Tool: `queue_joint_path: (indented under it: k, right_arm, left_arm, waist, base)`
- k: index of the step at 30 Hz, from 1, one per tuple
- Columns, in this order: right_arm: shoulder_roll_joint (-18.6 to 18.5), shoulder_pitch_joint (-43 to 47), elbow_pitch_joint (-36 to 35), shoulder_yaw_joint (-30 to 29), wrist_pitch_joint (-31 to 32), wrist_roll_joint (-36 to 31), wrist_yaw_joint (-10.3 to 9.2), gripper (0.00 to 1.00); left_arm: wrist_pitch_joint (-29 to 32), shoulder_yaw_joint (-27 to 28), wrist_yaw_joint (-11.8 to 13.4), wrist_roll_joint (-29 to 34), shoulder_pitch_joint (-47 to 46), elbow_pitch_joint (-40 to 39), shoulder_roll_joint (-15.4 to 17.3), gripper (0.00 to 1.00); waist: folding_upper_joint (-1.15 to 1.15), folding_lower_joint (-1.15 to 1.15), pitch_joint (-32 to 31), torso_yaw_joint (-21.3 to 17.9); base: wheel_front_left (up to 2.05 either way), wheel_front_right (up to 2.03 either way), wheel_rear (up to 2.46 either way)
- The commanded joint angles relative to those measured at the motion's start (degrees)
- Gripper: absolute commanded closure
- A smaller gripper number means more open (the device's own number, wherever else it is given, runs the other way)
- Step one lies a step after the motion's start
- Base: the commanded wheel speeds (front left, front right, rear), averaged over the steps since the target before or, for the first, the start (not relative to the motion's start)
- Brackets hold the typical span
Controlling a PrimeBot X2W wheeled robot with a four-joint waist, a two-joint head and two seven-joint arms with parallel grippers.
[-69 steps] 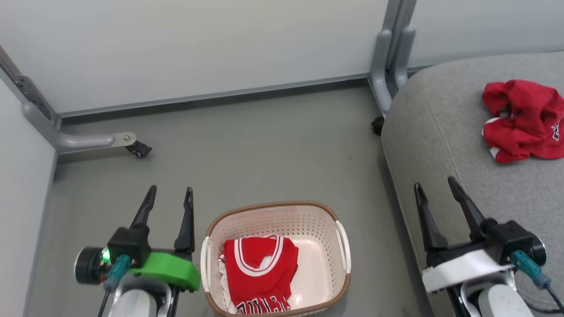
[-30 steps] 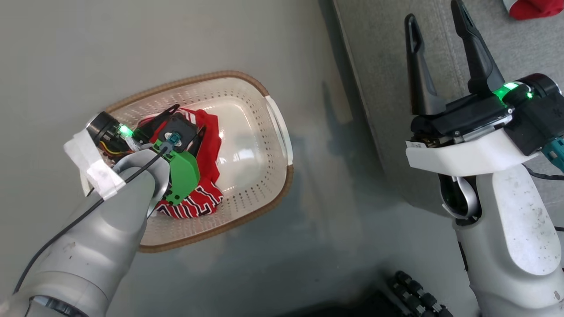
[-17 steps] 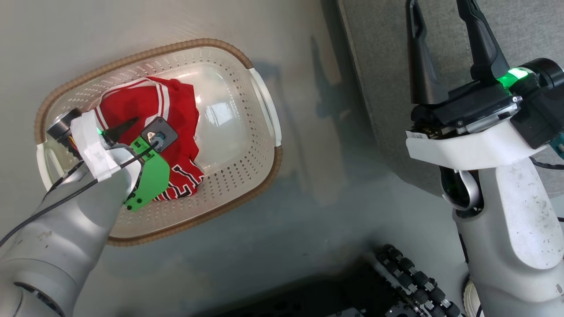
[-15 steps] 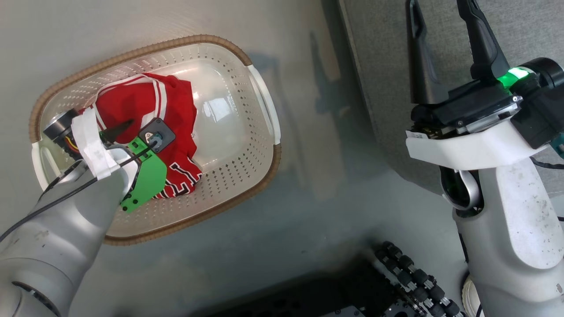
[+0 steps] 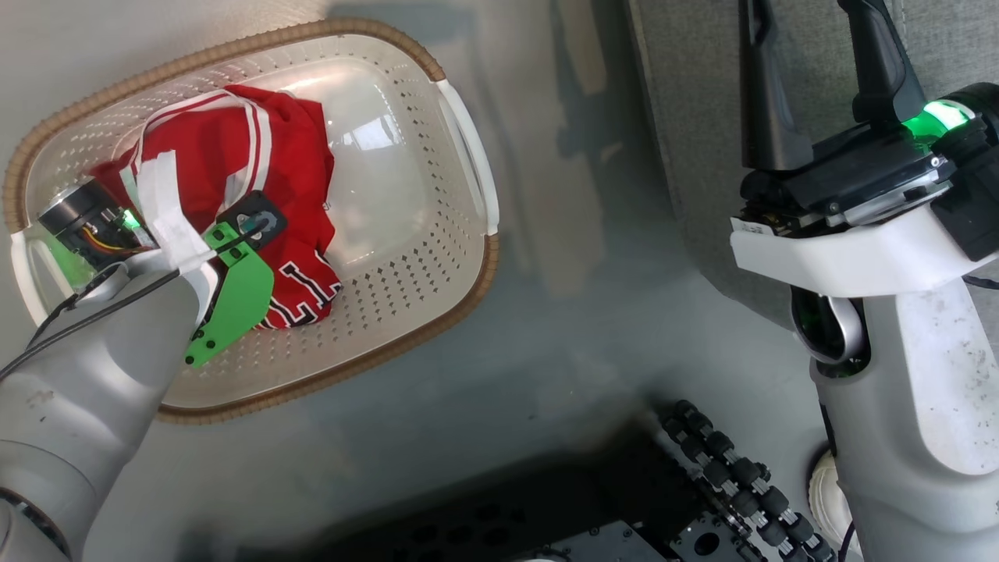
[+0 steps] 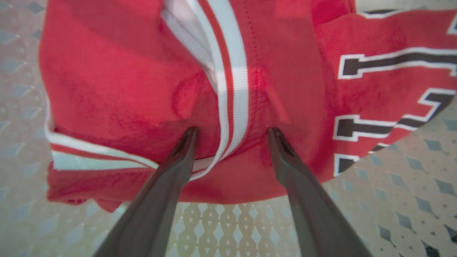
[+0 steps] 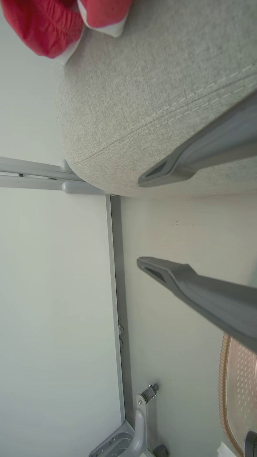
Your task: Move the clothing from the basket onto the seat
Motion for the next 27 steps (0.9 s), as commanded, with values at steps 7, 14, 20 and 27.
queue_joint_path:
  k: [7,14,20,27]
  right_arm:
    - [-0.1,0.1,-1.0,-0.9,-0.1,-0.4,-0.05,0.00]
    - [-0.1,0.4,-1.2,-1.2,-0.1,-0.4,-0.06,0.00]
    - [-0.1,-0.1,-0.7,-1.4,-0.1,-0.6,-0.06,0.00]
    - [-0.1,0.0,0.1,-1.8,-0.1,-0.9,-0.06,0.00]
  left_arm:
    - [4.4,-0.2,0.1,-0.8,0.5,-3.4,0.4,0.00]
    - [5.3,-0.2,0.1,1.2,0.7,-5.4,-0.1,1.00]
    - [3.7,-0.2,0.1,1.2,0.0,-6.5,-0.8,1.00]
    - [-0.6,-0.2,0.1,2.4,1.5,-9.1,-2.5,1.00]
  waist:
    - [0.00,-0.01,2.1,-0.1]
    - [0.00,-0.01,2.5,0.1]
    - [0.00,-0.01,1.5,0.7]
    - [0.00,-0.01,-1.7,1.9]
  base:
    - [0.00,0.00,0.00]
    - [0.00,0.00,0.00]
    - [0.00,0.00,0.00]
    - [0.00,0.00,0.00]
